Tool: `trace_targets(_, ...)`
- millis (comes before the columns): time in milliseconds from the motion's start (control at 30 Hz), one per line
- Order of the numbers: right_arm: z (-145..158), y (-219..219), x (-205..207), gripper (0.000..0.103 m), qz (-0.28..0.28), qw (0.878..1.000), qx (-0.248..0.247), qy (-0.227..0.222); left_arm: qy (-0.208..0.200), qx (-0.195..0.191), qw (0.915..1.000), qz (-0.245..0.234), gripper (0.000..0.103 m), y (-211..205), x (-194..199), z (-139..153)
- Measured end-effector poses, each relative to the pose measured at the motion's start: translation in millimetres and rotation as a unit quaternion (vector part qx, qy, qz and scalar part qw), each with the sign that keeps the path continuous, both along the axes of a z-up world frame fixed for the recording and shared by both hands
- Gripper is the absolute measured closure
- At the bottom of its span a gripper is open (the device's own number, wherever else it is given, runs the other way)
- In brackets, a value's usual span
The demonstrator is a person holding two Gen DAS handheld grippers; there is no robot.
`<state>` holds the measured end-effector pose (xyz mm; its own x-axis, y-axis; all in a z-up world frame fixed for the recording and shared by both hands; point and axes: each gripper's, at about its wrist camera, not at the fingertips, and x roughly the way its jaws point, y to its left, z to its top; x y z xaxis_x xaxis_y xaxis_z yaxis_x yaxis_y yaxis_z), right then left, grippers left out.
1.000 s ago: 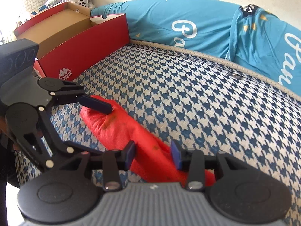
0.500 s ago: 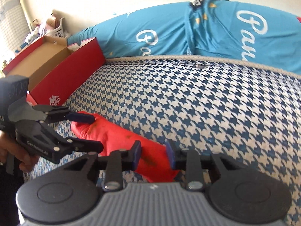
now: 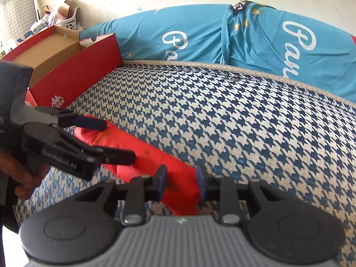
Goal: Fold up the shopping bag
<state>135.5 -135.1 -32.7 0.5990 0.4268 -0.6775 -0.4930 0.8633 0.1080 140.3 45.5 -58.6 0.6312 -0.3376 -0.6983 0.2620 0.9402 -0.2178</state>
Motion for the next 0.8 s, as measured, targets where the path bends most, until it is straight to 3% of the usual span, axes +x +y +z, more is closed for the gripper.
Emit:
trace_targets(400, -8, 1, -10, 0.075, -0.013, 1.0, 0.002, 0.013, 0.009, 0.071, 0.9973, -0.018, 0.0, -26, 7, -1)
trace_targets(633, -6, 6, -22, 0.07, -0.001, 1.0, -0.02, -0.017, 0.003, 0.074, 0.9969, -0.026, 0.0, -27, 4, -3)
trace_targets(667, -3, 2, -24, 0.067, -0.009, 1.0, -0.015, -0.021, 0.002, 0.074, 0.9969, -0.027, 0.0, -27, 4, -3)
trace_targets(733, 4, -8, -28, 0.051, -0.039, 0.999, 0.002, -0.023, -0.004, 0.073, 0.997, -0.027, 0.0, -28, 2, -4)
trace_targets(800, 10, -18, -33, 0.021, -0.069, 0.997, 0.017, -0.031, -0.007, 0.072, 0.997, -0.028, 0.0, -28, 0, -4)
